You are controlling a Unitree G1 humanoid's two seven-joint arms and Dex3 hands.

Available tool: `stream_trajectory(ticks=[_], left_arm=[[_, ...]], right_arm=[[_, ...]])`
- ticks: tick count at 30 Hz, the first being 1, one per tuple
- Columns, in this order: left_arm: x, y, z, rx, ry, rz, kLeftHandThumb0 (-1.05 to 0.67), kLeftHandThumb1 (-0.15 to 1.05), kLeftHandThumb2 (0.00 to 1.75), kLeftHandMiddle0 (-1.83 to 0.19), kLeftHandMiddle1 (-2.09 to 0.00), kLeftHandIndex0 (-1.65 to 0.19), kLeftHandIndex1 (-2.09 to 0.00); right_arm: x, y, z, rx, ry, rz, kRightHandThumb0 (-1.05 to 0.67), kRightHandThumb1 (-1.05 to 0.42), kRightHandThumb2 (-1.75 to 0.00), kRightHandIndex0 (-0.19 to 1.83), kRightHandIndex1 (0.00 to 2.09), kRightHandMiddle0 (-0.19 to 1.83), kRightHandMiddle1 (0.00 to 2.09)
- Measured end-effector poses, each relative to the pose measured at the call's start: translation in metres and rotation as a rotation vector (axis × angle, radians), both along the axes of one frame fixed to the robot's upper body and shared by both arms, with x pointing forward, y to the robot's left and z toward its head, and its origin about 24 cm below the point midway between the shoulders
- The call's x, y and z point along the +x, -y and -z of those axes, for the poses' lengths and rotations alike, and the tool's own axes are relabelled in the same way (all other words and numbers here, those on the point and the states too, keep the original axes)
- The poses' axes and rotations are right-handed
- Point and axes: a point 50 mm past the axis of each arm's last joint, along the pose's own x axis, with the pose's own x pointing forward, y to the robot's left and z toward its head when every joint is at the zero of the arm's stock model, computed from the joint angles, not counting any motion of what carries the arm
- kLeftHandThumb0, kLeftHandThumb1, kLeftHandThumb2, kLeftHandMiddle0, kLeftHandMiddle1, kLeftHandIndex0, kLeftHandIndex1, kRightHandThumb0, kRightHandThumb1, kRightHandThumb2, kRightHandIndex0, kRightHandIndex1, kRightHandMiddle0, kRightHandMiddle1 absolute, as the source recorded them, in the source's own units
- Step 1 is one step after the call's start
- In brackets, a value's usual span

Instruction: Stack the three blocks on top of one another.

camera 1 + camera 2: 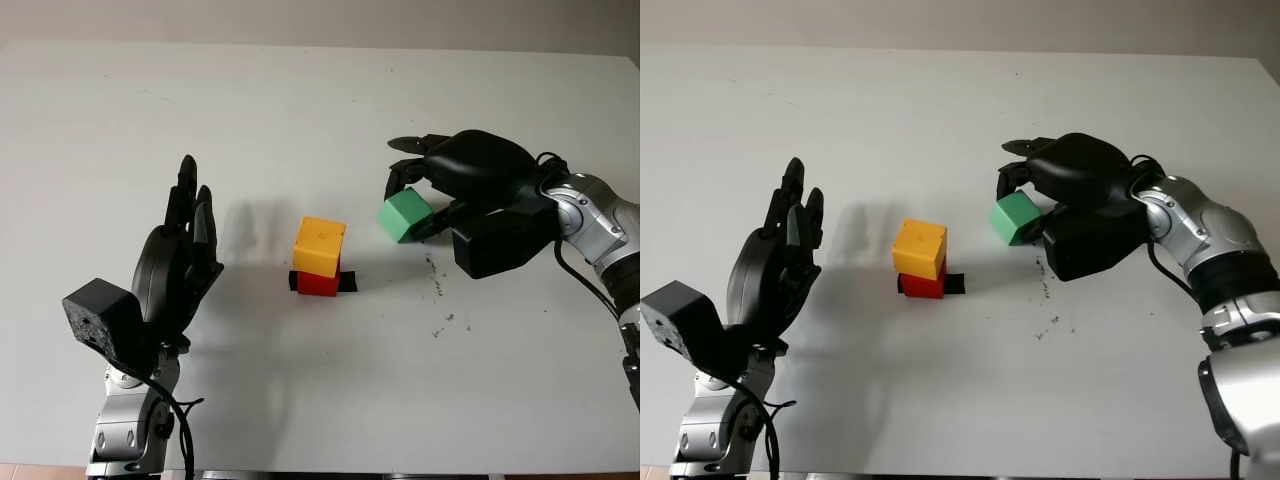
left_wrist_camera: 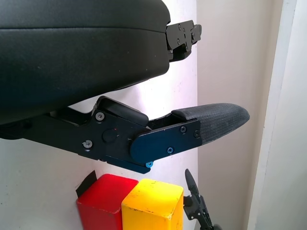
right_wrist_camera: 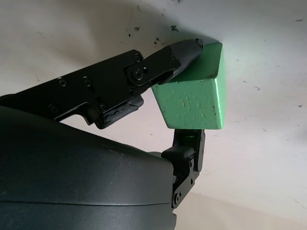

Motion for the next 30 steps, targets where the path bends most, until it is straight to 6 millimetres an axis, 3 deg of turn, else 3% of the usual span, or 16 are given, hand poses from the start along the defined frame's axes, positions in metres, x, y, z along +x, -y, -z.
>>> stream_trajectory(ticks=[7,17,30], left_arm=[[0.000,0.000,0.000,-0.001,0.000,0.000,-0.77,1.05,0.69,0.15,-0.06,0.16,-0.06],[0.000,0.000,0.000,0.000,-0.003,-0.008,-0.78,1.05,0.69,0.15,-0.05,0.16,-0.05],[0.000,0.001,0.001,-0.003,-0.008,-0.013,-0.78,1.05,0.68,0.15,-0.05,0.16,-0.05]], right_arm=[[0.000,-0.001,-0.002,-0.009,0.011,-0.024,-0.40,-0.96,-0.05,0.31,0.07,0.45,1.31],[-0.001,-0.004,-0.023,-0.065,-0.002,-0.068,-0.43,-0.92,-0.05,0.32,0.06,0.53,1.17],[-0.020,-0.029,-0.080,-0.058,-0.003,-0.219,-0.42,-0.89,-0.05,0.35,0.07,0.60,1.14]])
